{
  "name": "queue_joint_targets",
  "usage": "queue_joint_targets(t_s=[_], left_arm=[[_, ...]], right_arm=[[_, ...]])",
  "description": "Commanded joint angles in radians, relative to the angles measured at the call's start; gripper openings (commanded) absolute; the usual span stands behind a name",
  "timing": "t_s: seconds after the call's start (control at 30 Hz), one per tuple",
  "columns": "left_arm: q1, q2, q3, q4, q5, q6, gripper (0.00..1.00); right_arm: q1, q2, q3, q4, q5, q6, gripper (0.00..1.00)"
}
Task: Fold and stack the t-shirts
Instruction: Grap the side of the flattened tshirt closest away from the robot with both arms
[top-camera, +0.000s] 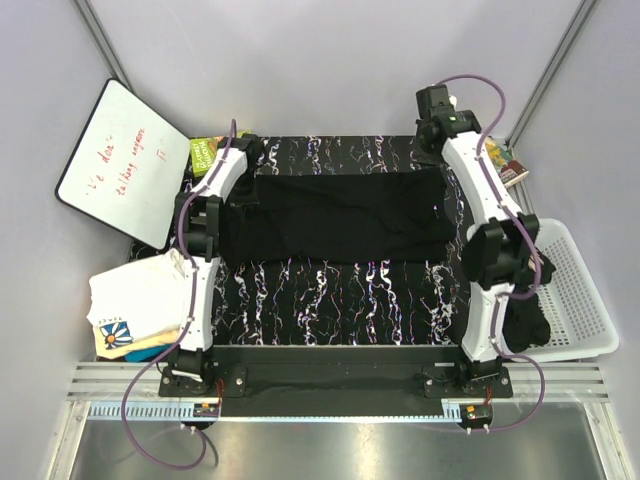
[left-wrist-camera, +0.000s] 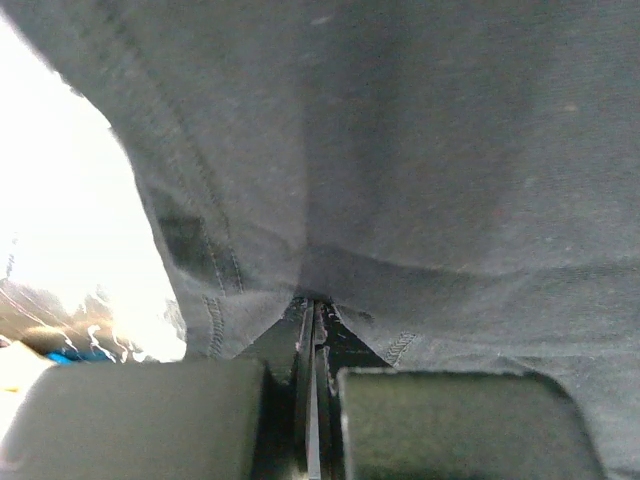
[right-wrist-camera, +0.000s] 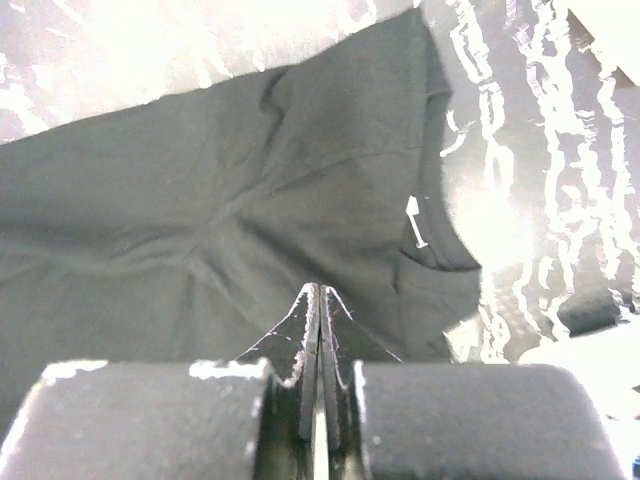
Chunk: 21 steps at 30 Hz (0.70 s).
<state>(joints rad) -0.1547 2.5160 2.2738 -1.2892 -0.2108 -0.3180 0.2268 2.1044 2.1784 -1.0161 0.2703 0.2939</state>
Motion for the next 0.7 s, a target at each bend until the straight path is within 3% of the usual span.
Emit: queue_joint_targets(t_s=[0.0, 0.13, 0.17, 0.23, 0.27, 0.3, 0.33, 0.4, 0.67], left_arm=[[0.041, 0.043, 0.07, 0.045, 0.017, -0.024, 0.0], [0.052, -0.055, 0.047, 0.071, 0.076, 0.002, 0.0], [0.052, -0.128, 0.003, 0.079, 0.094, 0.019, 0.16], [0.052, -0.207, -0.054, 0.1, 0.105, 0.034, 0.44], [0.052, -0.283, -0.113, 0.103, 0.105, 0.04, 0.74], [0.052, -0.322, -0.149, 0.106, 0.103, 0.039, 0.83], [0.053, -0.357, -0.184, 0.113, 0.105, 0.037, 0.91], [0.056, -0.449, -0.288, 0.117, 0.126, 0.03, 0.96], [0.069, -0.644, -0.675, 0.192, 0.244, -0.038, 0.97]], right_arm=[[-0.003, -0.15, -0.12, 0.001, -0.029, -0.042, 0.05], [-0.003, -0.222, -0.238, -0.019, -0.101, -0.061, 0.12], [-0.003, -0.239, -0.29, -0.025, -0.127, -0.05, 0.28], [-0.003, -0.294, -0.351, -0.033, -0.152, -0.039, 0.39], [-0.003, -0.314, -0.417, -0.035, -0.17, -0.023, 0.49], [-0.003, -0.351, -0.451, -0.033, -0.178, -0.012, 0.6], [-0.003, -0.368, -0.485, -0.033, -0.189, -0.003, 0.61], [-0.003, -0.412, -0.577, -0.033, -0.22, 0.019, 0.62], [-0.003, -0.511, -0.863, 0.01, -0.364, 0.114, 0.6]])
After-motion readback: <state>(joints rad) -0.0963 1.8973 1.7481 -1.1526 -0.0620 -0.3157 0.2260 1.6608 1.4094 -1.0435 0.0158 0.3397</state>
